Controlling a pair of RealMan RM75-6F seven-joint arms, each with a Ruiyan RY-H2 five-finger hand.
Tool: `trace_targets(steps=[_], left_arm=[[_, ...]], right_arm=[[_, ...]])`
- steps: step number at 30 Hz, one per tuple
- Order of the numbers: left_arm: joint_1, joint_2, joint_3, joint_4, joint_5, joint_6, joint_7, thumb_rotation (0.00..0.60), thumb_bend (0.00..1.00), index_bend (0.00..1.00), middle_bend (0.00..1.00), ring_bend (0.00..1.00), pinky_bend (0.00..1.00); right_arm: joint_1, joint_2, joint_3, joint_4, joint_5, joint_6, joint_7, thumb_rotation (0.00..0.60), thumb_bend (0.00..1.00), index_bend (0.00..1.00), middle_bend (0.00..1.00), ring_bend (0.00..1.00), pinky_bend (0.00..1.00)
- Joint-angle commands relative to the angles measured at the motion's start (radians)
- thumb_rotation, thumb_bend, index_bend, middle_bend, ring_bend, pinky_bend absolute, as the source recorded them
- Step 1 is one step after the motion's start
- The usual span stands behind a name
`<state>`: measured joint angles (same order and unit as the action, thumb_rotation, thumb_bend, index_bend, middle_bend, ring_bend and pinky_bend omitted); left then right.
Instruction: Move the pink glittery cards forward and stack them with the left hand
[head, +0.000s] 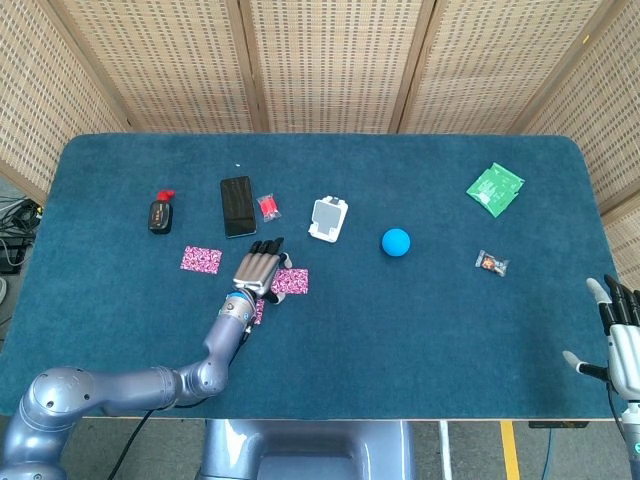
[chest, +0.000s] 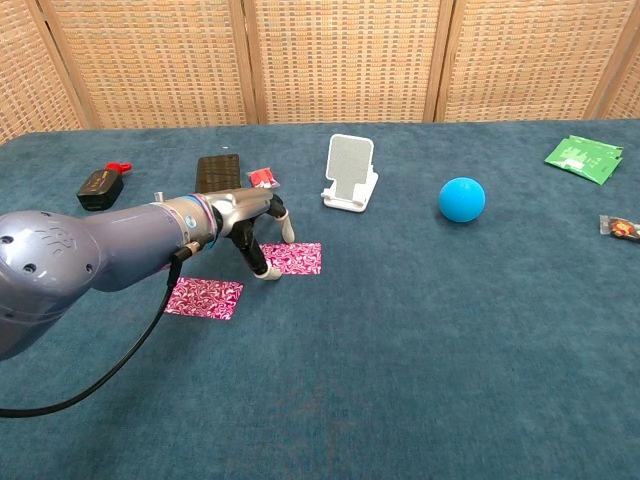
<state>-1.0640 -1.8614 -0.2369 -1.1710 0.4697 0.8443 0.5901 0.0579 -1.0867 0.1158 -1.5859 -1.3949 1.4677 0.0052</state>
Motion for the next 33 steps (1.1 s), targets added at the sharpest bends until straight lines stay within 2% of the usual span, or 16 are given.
trace_targets(steps=[1,14,24,33], left_arm=[[0.0,-0.001,-0.004,0.0,0.002,0.0,-0.001,0.6,0.29,0.71,0.0,0.0,0.0],[0.004,-0.006,-0.015,0.003,0.004,0.007,0.012,0.6,0.29,0.71,0.0,0.0,0.0],[0.009,0.027,-0.039,-0.034,0.01,0.009,0.0,0.6,0.29,0.71,0.0,0.0,0.0],[0.035,0.061,-0.015,-0.056,0.042,-0.003,-0.023,0.6,0.29,0.7,0.0,0.0,0.0]], right_arm=[[0.0,0.0,0.0,-0.001,0.0,0.0,-0.001,0.6,0.0,0.0,0.0,0.0,0.0],[0.001,0.001,0.0,-0.001,0.002,-0.003,-0.001,0.6,0.0,0.0,0.0,0.0,0.0],[0.001,0.002,-0.002,-0.004,0.001,-0.004,-0.003,0.6,0.0,0.0,0.0,0.0,0.0],[0.001,0.0,-0.004,-0.006,-0.002,-0.004,-0.009,0.6,0.0,0.0,0.0,0.0,0.0]])
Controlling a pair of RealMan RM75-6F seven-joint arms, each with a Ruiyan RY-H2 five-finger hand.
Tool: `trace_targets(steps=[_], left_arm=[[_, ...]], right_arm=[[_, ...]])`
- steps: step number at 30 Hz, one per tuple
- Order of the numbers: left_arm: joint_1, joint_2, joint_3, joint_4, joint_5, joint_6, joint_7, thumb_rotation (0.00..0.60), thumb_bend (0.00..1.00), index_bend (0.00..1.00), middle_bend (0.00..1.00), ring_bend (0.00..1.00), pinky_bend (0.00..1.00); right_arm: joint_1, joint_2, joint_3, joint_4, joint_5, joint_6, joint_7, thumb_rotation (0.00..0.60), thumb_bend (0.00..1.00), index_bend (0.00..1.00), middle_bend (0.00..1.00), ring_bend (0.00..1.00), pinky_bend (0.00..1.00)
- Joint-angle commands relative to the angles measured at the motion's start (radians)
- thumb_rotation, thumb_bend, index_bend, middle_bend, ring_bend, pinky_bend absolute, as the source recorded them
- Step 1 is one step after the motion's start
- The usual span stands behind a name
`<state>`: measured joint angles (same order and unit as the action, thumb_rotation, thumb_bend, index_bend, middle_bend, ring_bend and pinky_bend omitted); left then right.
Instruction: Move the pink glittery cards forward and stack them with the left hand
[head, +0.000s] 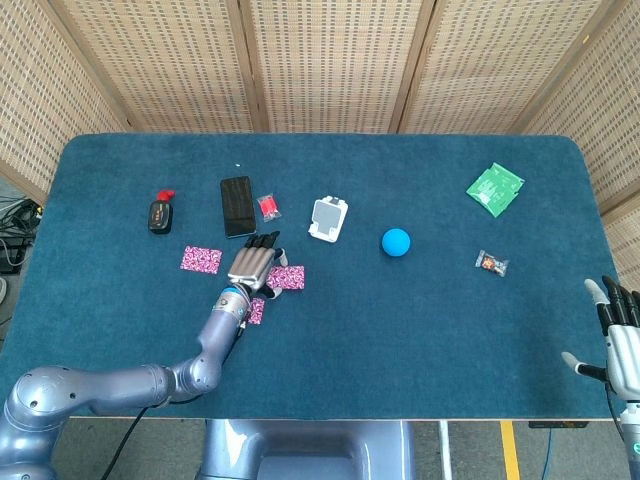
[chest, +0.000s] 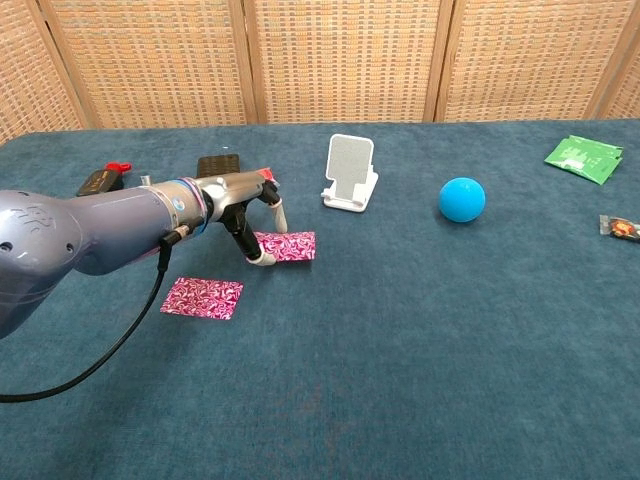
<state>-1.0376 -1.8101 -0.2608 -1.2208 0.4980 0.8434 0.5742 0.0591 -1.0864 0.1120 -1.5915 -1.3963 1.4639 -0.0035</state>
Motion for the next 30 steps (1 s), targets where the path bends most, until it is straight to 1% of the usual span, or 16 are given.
trace_targets(steps=[1,8,14,17,20,22,28,30], left_arm=[[0.013,0.016,0.012,-0.01,0.021,-0.002,-0.012,0.6,0.29,0.7,0.0,0.0,0.0],[0.059,0.088,0.045,-0.083,0.106,0.006,-0.056,0.6,0.29,0.68,0.0,0.0,0.0],[0.117,0.168,0.076,-0.18,0.173,0.021,-0.112,0.6,0.29,0.68,0.0,0.0,0.0],[0.15,0.2,0.103,-0.228,0.206,0.042,-0.127,0.6,0.29,0.67,0.0,0.0,0.0],[0.183,0.22,0.141,-0.27,0.235,0.094,-0.113,0.6,0.29,0.65,0.0,0.0,0.0],[0.2,0.232,0.154,-0.3,0.242,0.113,-0.11,0.6,0.29,0.64,0.0,0.0,0.0],[0.231,0.266,0.177,-0.358,0.265,0.117,-0.127,0.6,0.29,0.63,0.0,0.0,0.0],[0.237,0.269,0.185,-0.36,0.277,0.122,-0.124,0.6,0.29,0.63,0.0,0.0,0.0]], right_arm=[[0.0,0.0,-0.001,0.0,-0.001,0.0,-0.001,0.6,0.0,0.0,0.0,0.0,0.0],[0.0,-0.001,-0.001,-0.002,-0.001,0.0,-0.005,0.6,0.0,0.0,0.0,0.0,0.0],[-0.001,0.0,-0.003,-0.005,-0.005,0.004,-0.006,0.6,0.0,0.0,0.0,0.0,0.0],[-0.002,0.0,-0.003,-0.008,-0.007,0.006,-0.007,0.6,0.0,0.0,0.0,0.0,0.0],[-0.003,0.001,-0.004,-0.009,-0.009,0.007,-0.008,0.6,0.0,0.0,0.0,0.0,0.0],[-0.003,0.002,-0.005,-0.01,-0.01,0.008,-0.008,0.6,0.0,0.0,0.0,0.0,0.0],[-0.004,0.003,-0.005,-0.013,-0.013,0.011,-0.007,0.6,0.0,0.0,0.0,0.0,0.0],[-0.004,0.003,-0.006,-0.014,-0.014,0.011,-0.008,0.6,0.0,0.0,0.0,0.0,0.0]])
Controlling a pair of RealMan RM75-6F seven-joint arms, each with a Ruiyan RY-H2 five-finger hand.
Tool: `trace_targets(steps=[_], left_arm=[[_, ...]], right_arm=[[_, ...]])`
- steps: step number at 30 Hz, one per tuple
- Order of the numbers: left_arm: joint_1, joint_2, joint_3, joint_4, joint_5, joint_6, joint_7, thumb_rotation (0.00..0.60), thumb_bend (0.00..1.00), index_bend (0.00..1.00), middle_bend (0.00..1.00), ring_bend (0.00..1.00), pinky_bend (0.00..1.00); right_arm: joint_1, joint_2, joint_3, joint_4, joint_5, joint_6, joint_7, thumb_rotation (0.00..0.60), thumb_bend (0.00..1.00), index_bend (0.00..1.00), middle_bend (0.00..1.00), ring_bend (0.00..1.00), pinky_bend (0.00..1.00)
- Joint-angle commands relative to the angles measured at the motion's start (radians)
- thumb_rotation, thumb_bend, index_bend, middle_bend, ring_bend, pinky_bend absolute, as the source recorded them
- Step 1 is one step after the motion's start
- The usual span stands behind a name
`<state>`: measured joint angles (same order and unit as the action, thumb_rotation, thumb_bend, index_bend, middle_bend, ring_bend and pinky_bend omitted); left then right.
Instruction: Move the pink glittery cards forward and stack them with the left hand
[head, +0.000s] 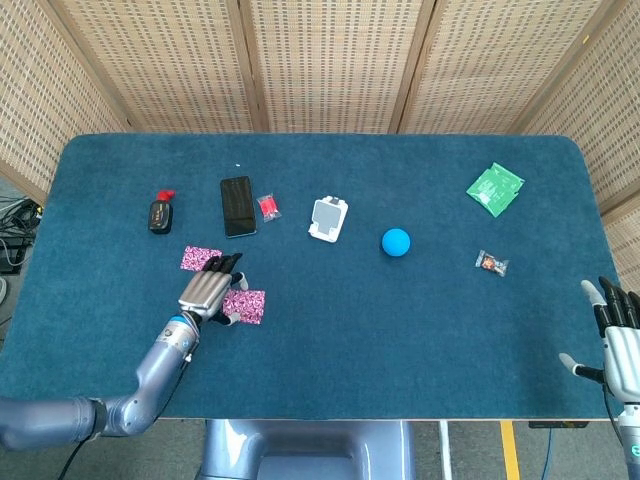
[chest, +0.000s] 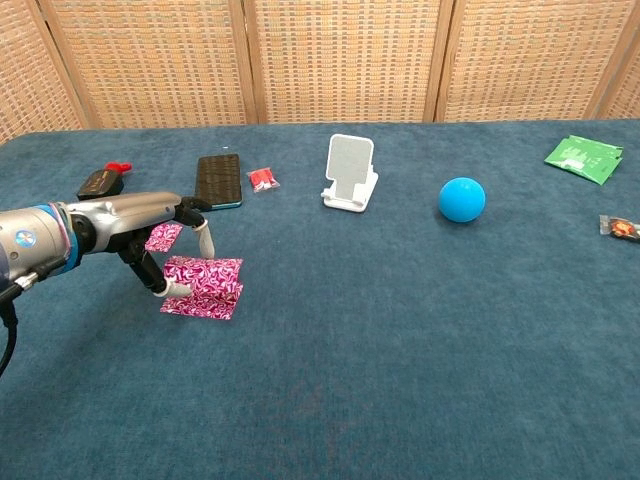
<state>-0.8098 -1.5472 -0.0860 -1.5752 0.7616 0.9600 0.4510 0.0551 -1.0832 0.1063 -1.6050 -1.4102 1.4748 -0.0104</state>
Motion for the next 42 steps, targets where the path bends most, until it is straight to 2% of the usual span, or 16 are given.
trace_targets(steps=[1,17,25,33,37,42], left_arm=[[0.012,0.001,0.012,0.002,0.021,0.012,0.003,0.6,0.29,0.63,0.0,0.0,0.0],[0.05,-0.086,0.023,0.104,0.075,0.011,-0.024,0.6,0.29,0.56,0.0,0.0,0.0],[0.06,-0.093,0.012,0.118,0.087,0.01,-0.021,0.6,0.28,0.48,0.0,0.0,0.0],[0.064,-0.094,0.006,0.126,0.081,-0.002,-0.011,0.6,0.28,0.47,0.0,0.0,0.0],[0.067,-0.098,0.002,0.13,0.081,-0.006,-0.009,0.6,0.28,0.39,0.0,0.0,0.0],[0.071,-0.096,0.001,0.127,0.082,-0.008,-0.005,0.6,0.28,0.36,0.0,0.0,0.0]], right_arm=[[0.0,0.0,-0.001,-0.001,-0.001,0.0,-0.001,0.6,0.0,0.0,0.0,0.0,0.0],[0.0,0.003,-0.003,-0.004,-0.001,-0.004,0.002,0.6,0.0,0.0,0.0,0.0,0.0],[0.0,0.004,-0.004,-0.006,-0.002,-0.005,0.001,0.6,0.0,0.0,0.0,0.0,0.0],[-0.001,0.005,-0.005,-0.009,-0.005,-0.003,-0.001,0.6,0.0,0.0,0.0,0.0,0.0],[-0.002,0.005,-0.007,-0.01,-0.007,-0.002,-0.002,0.6,0.0,0.0,0.0,0.0,0.0],[-0.003,0.006,-0.006,-0.011,-0.008,0.001,0.001,0.6,0.0,0.0,0.0,0.0,0.0]])
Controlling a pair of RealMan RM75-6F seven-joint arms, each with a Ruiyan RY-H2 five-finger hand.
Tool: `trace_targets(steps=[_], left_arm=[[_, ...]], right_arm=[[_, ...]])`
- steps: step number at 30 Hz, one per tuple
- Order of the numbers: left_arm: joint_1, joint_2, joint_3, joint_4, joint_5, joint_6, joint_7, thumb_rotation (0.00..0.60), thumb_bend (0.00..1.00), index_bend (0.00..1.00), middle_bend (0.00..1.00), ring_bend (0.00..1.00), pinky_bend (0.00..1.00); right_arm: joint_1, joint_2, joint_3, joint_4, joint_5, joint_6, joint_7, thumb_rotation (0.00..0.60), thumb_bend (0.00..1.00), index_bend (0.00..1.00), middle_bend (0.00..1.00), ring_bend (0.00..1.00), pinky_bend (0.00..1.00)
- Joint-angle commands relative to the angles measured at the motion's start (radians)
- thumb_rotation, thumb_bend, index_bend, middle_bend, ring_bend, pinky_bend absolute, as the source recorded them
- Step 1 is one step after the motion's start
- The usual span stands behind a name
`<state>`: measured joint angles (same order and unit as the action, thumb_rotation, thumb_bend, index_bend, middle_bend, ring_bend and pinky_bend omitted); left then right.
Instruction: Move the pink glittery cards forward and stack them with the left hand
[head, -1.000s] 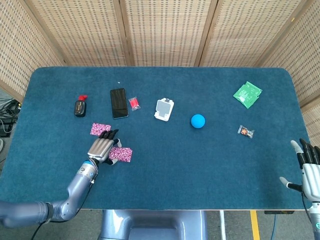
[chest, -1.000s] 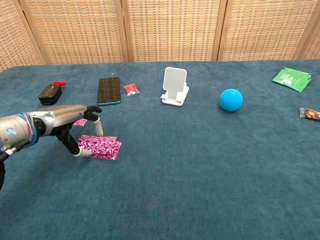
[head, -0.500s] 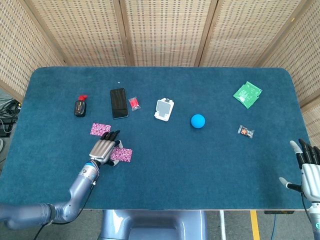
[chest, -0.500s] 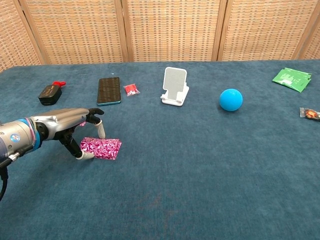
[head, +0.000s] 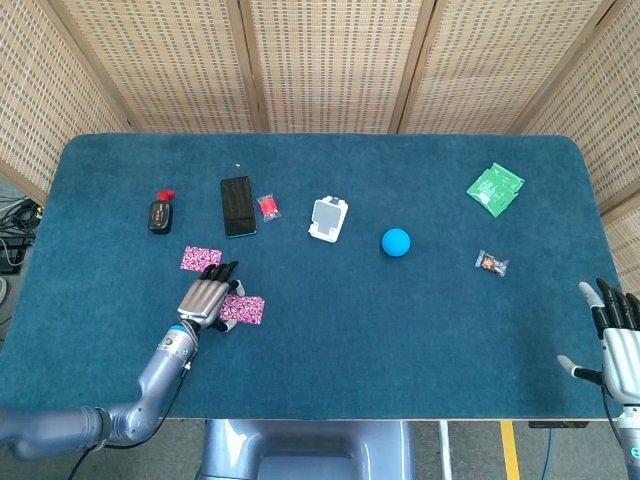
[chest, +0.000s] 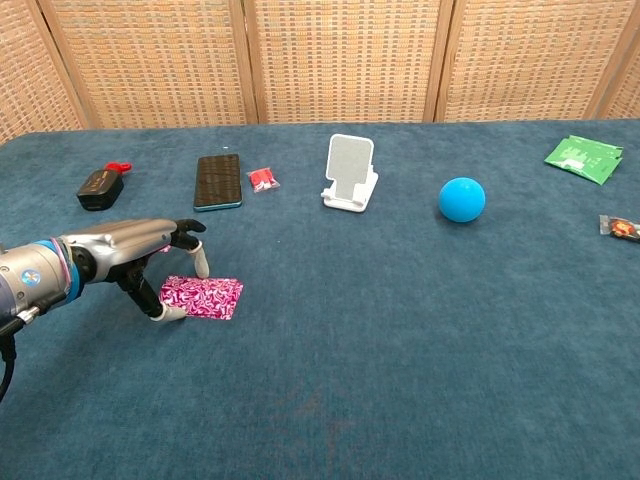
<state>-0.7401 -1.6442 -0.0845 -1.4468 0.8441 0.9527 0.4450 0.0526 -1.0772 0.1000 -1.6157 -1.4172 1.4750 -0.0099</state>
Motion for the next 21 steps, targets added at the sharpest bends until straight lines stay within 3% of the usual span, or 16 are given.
trace_targets(steps=[1,15,21], left_arm=[[0.003,0.001,-0.001,-0.002,0.0,0.0,0.001,0.6,0.28,0.35,0.0,0.0,0.0],[0.014,0.017,-0.013,-0.023,0.018,0.004,-0.009,0.6,0.27,0.29,0.0,0.0,0.0],[0.015,0.051,-0.062,0.007,0.039,0.034,-0.04,0.6,0.27,0.29,0.0,0.0,0.0]], right_arm=[[-0.001,0.001,0.0,0.0,-0.001,0.001,0.001,0.6,0.0,0.0,0.0,0.0,0.0],[-0.003,0.004,-0.001,-0.002,-0.006,0.007,0.006,0.6,0.0,0.0,0.0,0.0,0.0],[-0.004,0.004,-0.002,-0.001,-0.006,0.007,0.005,0.6,0.0,0.0,0.0,0.0,0.0]])
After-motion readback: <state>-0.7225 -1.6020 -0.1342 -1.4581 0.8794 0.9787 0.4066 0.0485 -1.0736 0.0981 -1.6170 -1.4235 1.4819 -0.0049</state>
